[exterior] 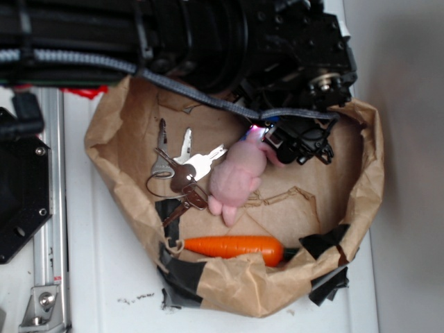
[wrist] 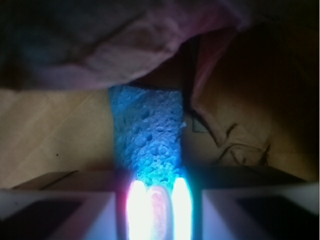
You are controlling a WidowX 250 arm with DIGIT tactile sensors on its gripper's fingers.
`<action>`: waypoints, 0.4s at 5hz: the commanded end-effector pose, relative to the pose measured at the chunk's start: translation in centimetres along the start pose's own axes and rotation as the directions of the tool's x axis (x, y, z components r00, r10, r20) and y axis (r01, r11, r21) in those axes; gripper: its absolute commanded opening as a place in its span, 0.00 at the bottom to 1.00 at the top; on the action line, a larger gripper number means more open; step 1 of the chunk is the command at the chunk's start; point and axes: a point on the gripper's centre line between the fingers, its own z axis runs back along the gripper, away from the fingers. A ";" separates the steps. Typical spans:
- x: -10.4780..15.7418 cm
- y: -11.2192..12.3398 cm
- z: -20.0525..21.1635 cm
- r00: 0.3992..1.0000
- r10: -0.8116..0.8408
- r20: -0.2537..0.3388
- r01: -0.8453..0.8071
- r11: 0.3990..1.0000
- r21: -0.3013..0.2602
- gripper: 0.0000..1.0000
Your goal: Grab the blue sponge.
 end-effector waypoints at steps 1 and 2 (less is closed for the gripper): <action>-0.9 1.7 3.2 0.995 -0.030 0.091 0.038 0.995 -0.090 0.00; -1.5 1.7 3.5 0.992 -0.069 0.102 0.078 0.993 -0.086 0.00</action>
